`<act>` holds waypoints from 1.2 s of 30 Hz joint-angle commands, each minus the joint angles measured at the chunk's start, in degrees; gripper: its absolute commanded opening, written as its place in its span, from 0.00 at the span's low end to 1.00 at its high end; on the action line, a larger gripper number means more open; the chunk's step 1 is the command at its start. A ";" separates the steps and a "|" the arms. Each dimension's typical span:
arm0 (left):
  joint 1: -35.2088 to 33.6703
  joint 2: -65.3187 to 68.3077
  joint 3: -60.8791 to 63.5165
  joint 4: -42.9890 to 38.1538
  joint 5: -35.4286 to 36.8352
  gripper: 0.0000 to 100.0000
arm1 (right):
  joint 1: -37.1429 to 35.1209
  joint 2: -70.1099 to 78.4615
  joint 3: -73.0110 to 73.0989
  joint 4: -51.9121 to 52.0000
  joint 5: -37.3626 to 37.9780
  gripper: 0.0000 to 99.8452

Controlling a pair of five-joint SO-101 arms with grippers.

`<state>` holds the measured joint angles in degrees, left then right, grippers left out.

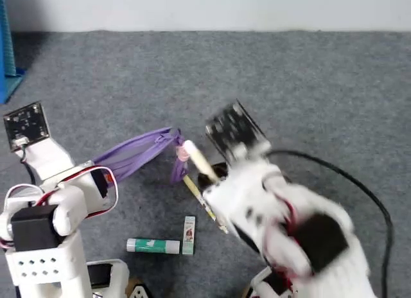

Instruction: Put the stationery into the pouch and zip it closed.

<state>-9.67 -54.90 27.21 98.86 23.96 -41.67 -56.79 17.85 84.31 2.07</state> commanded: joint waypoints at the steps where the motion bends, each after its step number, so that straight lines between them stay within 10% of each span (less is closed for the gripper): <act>1: 1.23 -0.09 -0.75 0.26 0.79 0.01 | -4.35 -3.91 -1.41 -6.64 0.35 0.01; 36: 0.97 -0.09 -0.48 0.18 0.79 0.01 | -12.44 -0.31 38.24 -104.04 0.62 0.01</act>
<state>-9.05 -54.81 27.21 98.86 24.31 -53.89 -58.90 55.30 -14.68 2.07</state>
